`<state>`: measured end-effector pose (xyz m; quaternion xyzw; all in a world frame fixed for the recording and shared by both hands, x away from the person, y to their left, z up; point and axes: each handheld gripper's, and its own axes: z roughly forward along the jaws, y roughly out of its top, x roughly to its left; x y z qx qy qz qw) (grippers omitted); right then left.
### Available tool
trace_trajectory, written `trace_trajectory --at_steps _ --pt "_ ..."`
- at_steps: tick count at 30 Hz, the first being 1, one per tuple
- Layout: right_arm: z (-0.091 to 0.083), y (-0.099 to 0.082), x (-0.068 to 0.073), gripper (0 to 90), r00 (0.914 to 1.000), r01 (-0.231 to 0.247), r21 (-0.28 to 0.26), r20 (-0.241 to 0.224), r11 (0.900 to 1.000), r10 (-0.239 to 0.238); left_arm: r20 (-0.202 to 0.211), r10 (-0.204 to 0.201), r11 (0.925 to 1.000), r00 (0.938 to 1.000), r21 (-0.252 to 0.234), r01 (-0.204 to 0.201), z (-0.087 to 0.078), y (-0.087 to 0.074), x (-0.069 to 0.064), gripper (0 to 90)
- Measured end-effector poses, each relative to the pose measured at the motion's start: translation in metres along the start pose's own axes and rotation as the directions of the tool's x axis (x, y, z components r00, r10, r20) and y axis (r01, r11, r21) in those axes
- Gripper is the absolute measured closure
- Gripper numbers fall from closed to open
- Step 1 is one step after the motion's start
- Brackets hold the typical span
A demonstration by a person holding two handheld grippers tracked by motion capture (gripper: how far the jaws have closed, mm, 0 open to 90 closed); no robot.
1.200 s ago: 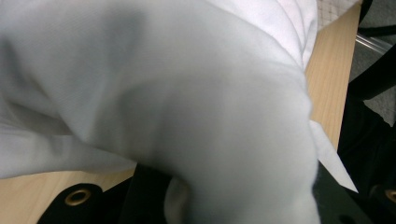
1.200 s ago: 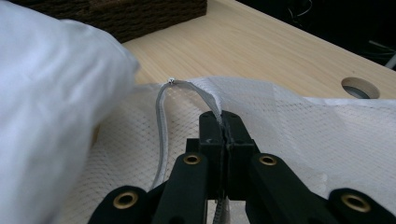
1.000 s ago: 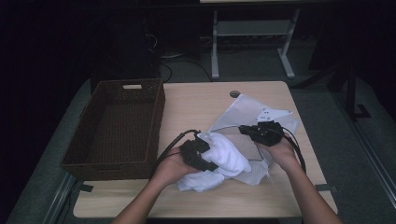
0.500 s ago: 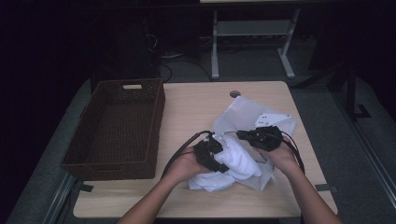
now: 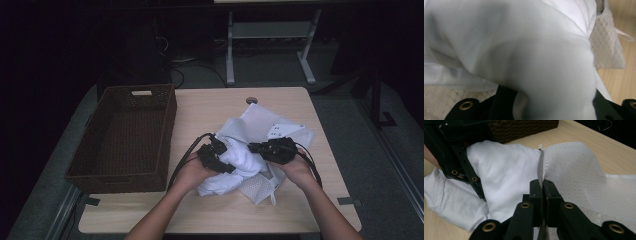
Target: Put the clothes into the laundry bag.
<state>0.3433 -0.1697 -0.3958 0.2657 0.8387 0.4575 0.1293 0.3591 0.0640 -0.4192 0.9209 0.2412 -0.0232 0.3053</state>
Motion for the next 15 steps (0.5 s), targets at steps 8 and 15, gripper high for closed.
trace_trajectory --at_steps 8,15 --pt "-0.024 -0.026 0.003 62.2 0.9982 -0.051 0.036 0.033 0.9981 0.05 -0.012 -0.007 0.9998 0.9999 0.019 0.007 0.009 -0.004 0.005 67.1" --pt "-0.03 -0.066 0.013 51.7 0.9968 -0.041 0.156 0.073 0.9869 0.03 -0.021 -0.009 0.9999 0.9997 0.013 0.01 0.008 -0.004 0.006 67.2"
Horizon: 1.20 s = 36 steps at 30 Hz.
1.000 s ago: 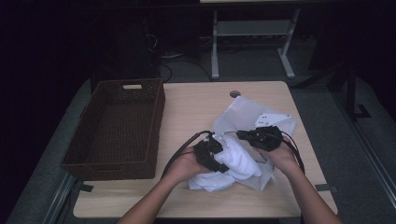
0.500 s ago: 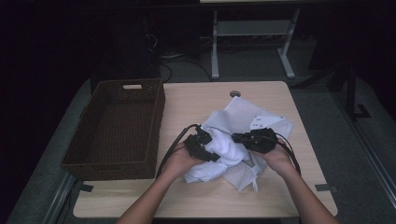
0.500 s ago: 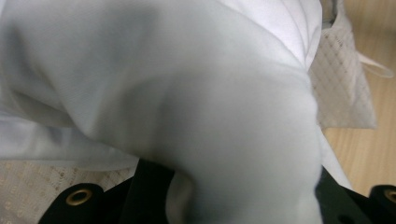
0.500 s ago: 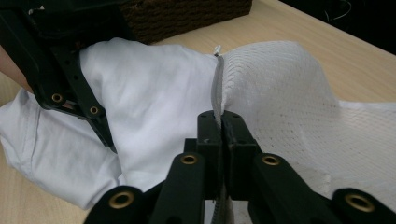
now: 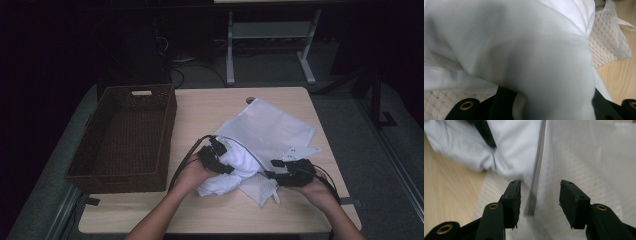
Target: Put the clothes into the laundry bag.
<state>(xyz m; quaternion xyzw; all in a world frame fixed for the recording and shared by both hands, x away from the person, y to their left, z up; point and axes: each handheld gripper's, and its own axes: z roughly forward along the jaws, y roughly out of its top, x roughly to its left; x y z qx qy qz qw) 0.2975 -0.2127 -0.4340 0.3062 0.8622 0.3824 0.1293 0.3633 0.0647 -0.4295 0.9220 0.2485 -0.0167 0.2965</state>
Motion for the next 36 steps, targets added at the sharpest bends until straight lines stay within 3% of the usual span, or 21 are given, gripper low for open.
trace_trajectory --at_steps 4,7,12,15,18,22,27,32,36 --pt "0.009 -0.001 -0.002 75.1 1.0 -0.002 0.057 -0.004 0.9984 0.002 -0.008 -0.004 1.0 1.0 -0.003 0.004 -0.001 0.0 0.002 67.3" --pt "0.009 0.001 -0.001 85.5 1.0 0.004 0.047 0.0 0.9989 -0.004 -0.011 -0.01 0.9999 0.9999 -0.007 0.01 -0.001 0.0 0.003 67.4" --pt "0.001 0.013 0.007 86.8 0.9997 0.023 -0.045 -0.008 0.9987 -0.023 -0.019 -0.016 0.9998 0.9997 -0.015 0.016 -0.003 0.001 0.002 67.7" --pt "-0.001 0.027 0.019 86.9 0.9977 0.063 -0.1 -0.018 0.993 -0.065 -0.018 -0.014 0.9997 0.9997 -0.023 0.013 -0.002 0.004 -0.003 67.8" --pt "-0.002 0.036 0.03 86.8 0.9949 0.075 -0.144 -0.057 0.9868 -0.083 -0.016 -0.009 0.9994 0.9998 -0.035 0.009 -0.001 0.008 -0.008 67.8" --pt "0.003 0.033 0.039 86.8 0.9883 0.102 -0.106 -0.103 0.9891 -0.113 -0.012 -0.003 0.9995 0.9999 -0.032 0.002 0.005 0.011 -0.01 67.2" --pt "0.009 0.02 0.035 86.7 0.9889 0.098 -0.049 -0.107 0.994 -0.103 0.0 -0.005 0.9999 1.0 -0.016 0.005 0.018 0.008 -0.009 59.5" --pt "0.01 0.021 0.033 86.5 0.9894 0.091 -0.049 -0.109 0.9946 -0.096 0.002 0.003 0.9991 1.0 -0.041 -0.003 0.013 0.007 -0.01 43.4" --pt "0.01 0.02 0.031 86.4 0.9898 0.095 -0.044 -0.102 0.9945 -0.099 -0.008 0.006 0.9976 0.9999 -0.069 -0.006 -0.003 0.003 -0.011 35.1"
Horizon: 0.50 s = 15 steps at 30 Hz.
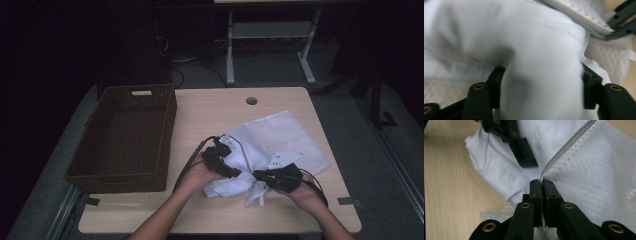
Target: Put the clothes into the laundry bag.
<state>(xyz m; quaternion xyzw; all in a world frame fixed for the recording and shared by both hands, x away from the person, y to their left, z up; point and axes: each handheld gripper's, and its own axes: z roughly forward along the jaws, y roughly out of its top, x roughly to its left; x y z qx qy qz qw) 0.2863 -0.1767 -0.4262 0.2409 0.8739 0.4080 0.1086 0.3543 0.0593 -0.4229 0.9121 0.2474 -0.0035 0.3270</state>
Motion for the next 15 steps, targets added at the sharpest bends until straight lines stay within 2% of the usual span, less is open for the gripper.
trace_trajectory --at_steps 2,6,10,13,15 --pt "-0.001 -0.001 -0.002 86.4 1.0 -0.005 -0.004 0.006 1.0 0.005 -0.003 -0.006 0.9997 1.0 -0.024 0.006 -0.01 -0.002 -0.001 32.8" --pt "-0.004 -0.002 -0.005 85.9 0.9998 -0.011 -0.009 0.015 0.9999 0.011 -0.008 0.003 0.9994 1.0 -0.034 -0.004 -0.03 -0.009 -0.003 29.1" --pt "-0.006 -0.003 -0.006 86.0 0.9996 -0.019 -0.008 0.021 0.9998 0.019 -0.005 -0.013 0.9985 0.9999 -0.053 0.013 -0.047 -0.015 0.005 30.6" --pt "-0.007 -0.004 -0.007 86.0 0.9996 -0.017 -0.008 0.023 0.9998 0.018 0.017 -0.016 0.9998 0.9997 -0.012 0.016 -0.045 -0.02 0.01 33.0" --pt "-0.007 -0.003 -0.007 86.0 0.9996 -0.017 -0.011 0.024 0.9998 0.018 0.052 -0.018 0.9997 0.9985 0.015 0.017 -0.035 -0.023 0.01 38.5"
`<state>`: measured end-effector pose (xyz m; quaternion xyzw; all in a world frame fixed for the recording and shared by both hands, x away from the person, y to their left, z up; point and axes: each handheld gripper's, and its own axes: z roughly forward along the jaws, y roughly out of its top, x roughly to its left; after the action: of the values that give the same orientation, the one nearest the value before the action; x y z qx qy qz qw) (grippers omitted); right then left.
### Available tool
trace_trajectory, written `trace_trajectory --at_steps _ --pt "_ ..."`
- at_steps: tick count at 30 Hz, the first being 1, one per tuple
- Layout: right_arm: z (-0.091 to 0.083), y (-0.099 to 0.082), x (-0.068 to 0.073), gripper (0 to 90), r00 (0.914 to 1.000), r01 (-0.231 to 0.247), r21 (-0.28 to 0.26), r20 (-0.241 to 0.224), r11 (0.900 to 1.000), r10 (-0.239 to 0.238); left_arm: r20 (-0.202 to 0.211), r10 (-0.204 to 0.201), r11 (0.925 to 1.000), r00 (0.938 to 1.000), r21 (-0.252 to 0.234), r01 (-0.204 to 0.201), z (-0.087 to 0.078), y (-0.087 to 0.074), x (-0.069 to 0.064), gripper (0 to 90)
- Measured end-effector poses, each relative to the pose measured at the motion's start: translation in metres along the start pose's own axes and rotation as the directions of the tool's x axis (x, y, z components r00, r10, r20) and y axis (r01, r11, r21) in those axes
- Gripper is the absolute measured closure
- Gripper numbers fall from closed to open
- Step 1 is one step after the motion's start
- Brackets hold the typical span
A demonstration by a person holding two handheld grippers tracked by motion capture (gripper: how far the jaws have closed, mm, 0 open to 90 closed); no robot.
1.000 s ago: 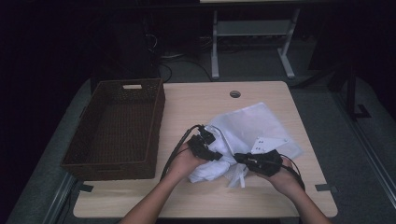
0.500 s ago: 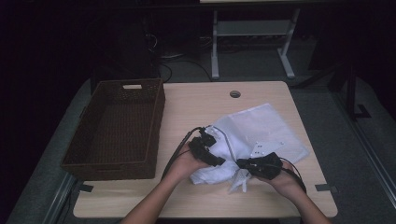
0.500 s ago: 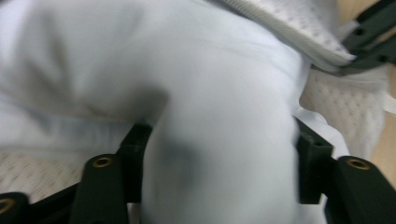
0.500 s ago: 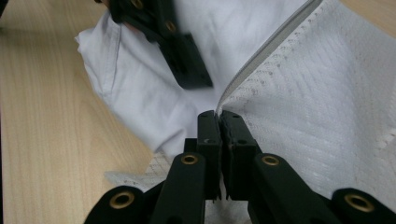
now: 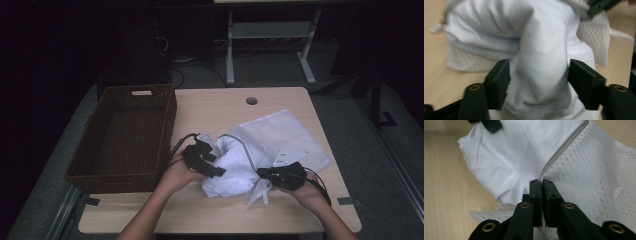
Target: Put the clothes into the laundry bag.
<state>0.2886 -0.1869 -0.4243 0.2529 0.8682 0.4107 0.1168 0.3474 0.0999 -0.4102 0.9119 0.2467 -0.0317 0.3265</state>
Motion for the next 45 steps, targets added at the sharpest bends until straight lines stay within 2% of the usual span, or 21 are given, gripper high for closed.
trace_trajectory --at_steps 1,3,5,8,9,11,13,15,18,21,22,24,26,29,31,32,35,38,39,41,45 --pt "0.0 0.0 0.0 86.0 1.0 0.0 -0.001 0.0 1.0 0.0 0.01 0.005 1.0 0.9999 0.008 -0.006 0.006 0.0 0.0 40.5" --pt "0.0 0.0 0.0 86.0 1.0 0.001 -0.001 0.0 1.0 -0.001 0.02 0.022 0.9997 0.9996 0.014 -0.022 0.015 0.0 -0.001 50.0" --pt "0.0 0.0 0.0 85.9 1.0 0.002 -0.001 0.002 1.0 -0.002 0.023 0.016 0.9999 0.9996 0.002 -0.016 0.02 0.003 -0.003 59.4" --pt "-0.001 0.0 -0.001 85.9 0.9999 0.004 0.0 0.009 1.0 -0.004 -0.013 0.003 0.9999 0.9999 -0.013 -0.003 0.024 0.009 -0.013 67.6" --pt "-0.002 0.0 -0.001 85.9 0.9999 0.007 -0.004 0.014 1.0 -0.006 -0.019 -0.007 0.9997 0.9998 -0.022 0.007 0.026 0.011 -0.017 67.9" --pt "-0.004 0.001 -0.003 85.9 0.9997 0.007 -0.006 0.025 1.0 -0.007 -0.018 -0.002 0.9993 0.9998 -0.038 0.001 0.032 0.014 -0.025 66.2" --pt "-0.007 0.0 -0.006 85.9 0.9993 0.003 -0.005 0.037 1.0 -0.003 0.006 0.018 0.9988 0.9998 -0.045 -0.017 0.037 0.017 -0.03 59.4" --pt "-0.01 -0.003 -0.009 85.9 0.999 -0.003 -0.005 0.045 1.0 0.003 0.004 0.03 0.9983 0.9996 -0.05 -0.029 0.035 0.018 -0.031 51.1" --pt "-0.013 -0.005 -0.012 85.7 0.9988 -0.009 -0.01 0.048 0.9999 0.01 0.02 0.028 0.9958 0.9994 -0.088 -0.026 0.016 0.019 -0.025 44.6" --pt "-0.014 -0.005 -0.014 85.6 0.9987 -0.013 -0.013 0.049 0.9998 0.013 0.003 0.018 0.9901 0.9998 -0.139 -0.018 -0.012 0.02 -0.017 42.9" --pt "-0.014 -0.005 -0.014 85.5 0.9987 -0.016 -0.014 0.049 0.9998 0.016 -0.014 0.013 0.9882 0.9998 -0.152 -0.015 -0.02 0.02 -0.013 43.1" --pt "-0.013 -0.005 -0.014 85.5 0.9987 -0.016 -0.013 0.048 0.9998 0.016 -0.088 -0.016 0.9855 0.996 -0.17 0.0 -0.03 0.021 -0.002 44.9" --pt "-0.013 -0.005 -0.015 85.5 0.9986 -0.016 -0.013 0.049 0.9998 0.016 -0.155 -0.06 0.9861 0.9861 -0.163 0.034 -0.026 0.021 0.011 47.8" --pt "-0.013 -0.004 -0.014 85.5 0.9986 -0.016 -0.011 0.049 0.9998 0.016 -0.22 -0.094 0.9927 0.9709 -0.096 0.074 -0.003 0.021 0.031 47.7" --pt "-0.013 -0.004 -0.014 85.5 0.9986 -0.016 -0.011 0.049 0.9998 0.016 -0.241 -0.118 0.9918 0.9633 -0.076 0.103 0.012 0.021 0.042 47.7" --pt "-0.013 -0.004 -0.015 85.5 0.9987 -0.016 -0.011 0.049 0.9998 0.016 -0.244 -0.125 0.9914 0.9618 -0.069 0.111 0.018 0.02 0.047 47.7" --pt "-0.013 -0.005 -0.015 85.5 0.9988 -0.018 -0.015 0.044 0.9997 0.019 -0.232 -0.147 0.9891 0.9615 -0.038 0.143 0.034 0.018 0.06 50.2" --pt "-0.013 -0.005 -0.016 85.5 0.999 -0.018 -0.015 0.041 0.9997 0.018 -0.196 -0.157 0.9876 0.9679 -0.02 0.156 0.044 0.016 0.068 67.2" --pt "-0.013 -0.006 -0.017 85.5 0.999 -0.019 -0.016 0.041 0.9997 0.019 -0.189 -0.157 0.9875 0.9695 -0.016 0.157 0.046 0.015 0.069 76.8" --pt "-0.014 -0.006 -0.017 85.5 0.9989 -0.021 -0.015 0.041 0.9997 0.022 -0.17 -0.148 0.9889 0.9742 -0.012 0.148 0.046 0.012 0.068 86.5" --pt "-0.015 -0.007 -0.019 85.2 0.9985 -0.027 -0.011 0.047 0.9996 0.028 -0.156 -0.135 0.9908 0.9784 -0.03 0.132 0.032 0.005 0.058 88.6"
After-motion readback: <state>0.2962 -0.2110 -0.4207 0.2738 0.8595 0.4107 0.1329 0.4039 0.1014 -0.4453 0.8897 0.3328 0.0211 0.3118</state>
